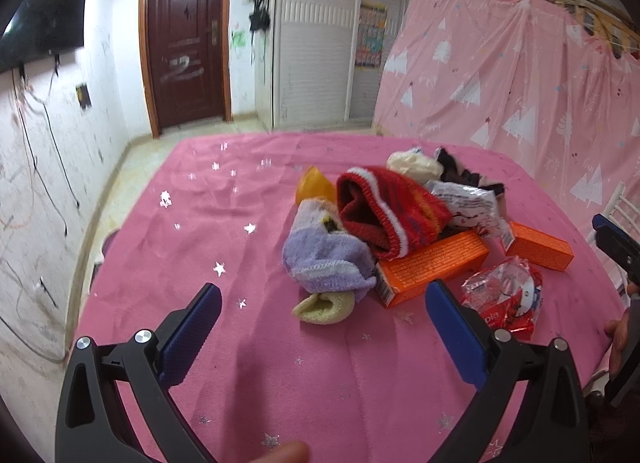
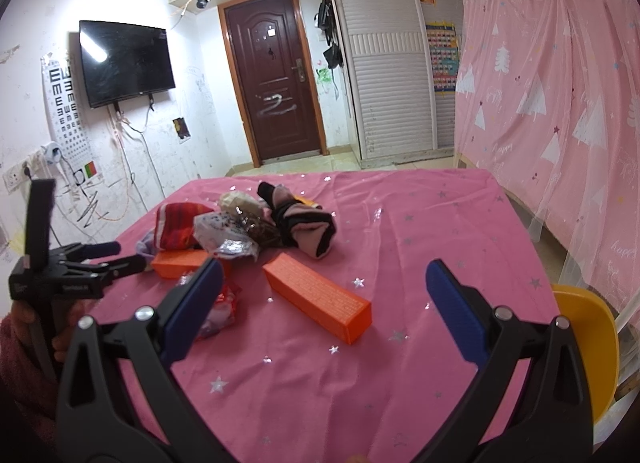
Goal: Collect trash
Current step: 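Grasp the purple-white sock with the left gripper while the right gripper grasps the orange box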
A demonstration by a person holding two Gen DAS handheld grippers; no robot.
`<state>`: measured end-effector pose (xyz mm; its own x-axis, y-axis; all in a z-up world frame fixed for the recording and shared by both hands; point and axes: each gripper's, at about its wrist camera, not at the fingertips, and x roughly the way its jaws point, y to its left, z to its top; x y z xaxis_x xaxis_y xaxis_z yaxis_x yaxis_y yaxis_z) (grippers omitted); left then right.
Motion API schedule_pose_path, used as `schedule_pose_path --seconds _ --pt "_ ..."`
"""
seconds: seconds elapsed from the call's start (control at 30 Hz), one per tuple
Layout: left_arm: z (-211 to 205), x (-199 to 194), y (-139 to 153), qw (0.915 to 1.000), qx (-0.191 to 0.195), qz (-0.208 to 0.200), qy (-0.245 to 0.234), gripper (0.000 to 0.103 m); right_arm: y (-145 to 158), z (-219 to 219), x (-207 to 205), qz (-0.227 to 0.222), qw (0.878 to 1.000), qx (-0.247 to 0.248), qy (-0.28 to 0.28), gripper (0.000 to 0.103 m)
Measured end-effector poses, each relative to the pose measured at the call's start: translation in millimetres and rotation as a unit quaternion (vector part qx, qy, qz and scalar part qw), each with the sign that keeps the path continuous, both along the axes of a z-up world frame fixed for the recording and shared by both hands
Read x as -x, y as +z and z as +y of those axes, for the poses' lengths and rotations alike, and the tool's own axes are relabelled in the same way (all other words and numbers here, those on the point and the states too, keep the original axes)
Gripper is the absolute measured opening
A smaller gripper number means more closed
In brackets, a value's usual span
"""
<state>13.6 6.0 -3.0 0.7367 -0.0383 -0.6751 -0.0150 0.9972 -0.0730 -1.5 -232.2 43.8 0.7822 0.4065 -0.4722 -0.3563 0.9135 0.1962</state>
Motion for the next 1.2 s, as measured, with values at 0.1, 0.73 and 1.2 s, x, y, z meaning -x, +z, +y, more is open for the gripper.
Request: schedule_pose_path --seconds 0.1,0.73,1.2 --pt "4 -14 -4 0.9995 -0.005 0.032 0.004 0.095 0 0 -4 0.008 1.000 0.014 0.011 0.097" --pt "26 -63 -5 0.9901 0.050 0.126 -0.038 0.078 -8 26 -40 0.099 0.988 0.098 0.067 0.087" --pt "40 -66 -7 0.9811 0.118 0.125 -0.089 0.021 -24 66 -64 0.141 0.966 0.185 0.110 0.049"
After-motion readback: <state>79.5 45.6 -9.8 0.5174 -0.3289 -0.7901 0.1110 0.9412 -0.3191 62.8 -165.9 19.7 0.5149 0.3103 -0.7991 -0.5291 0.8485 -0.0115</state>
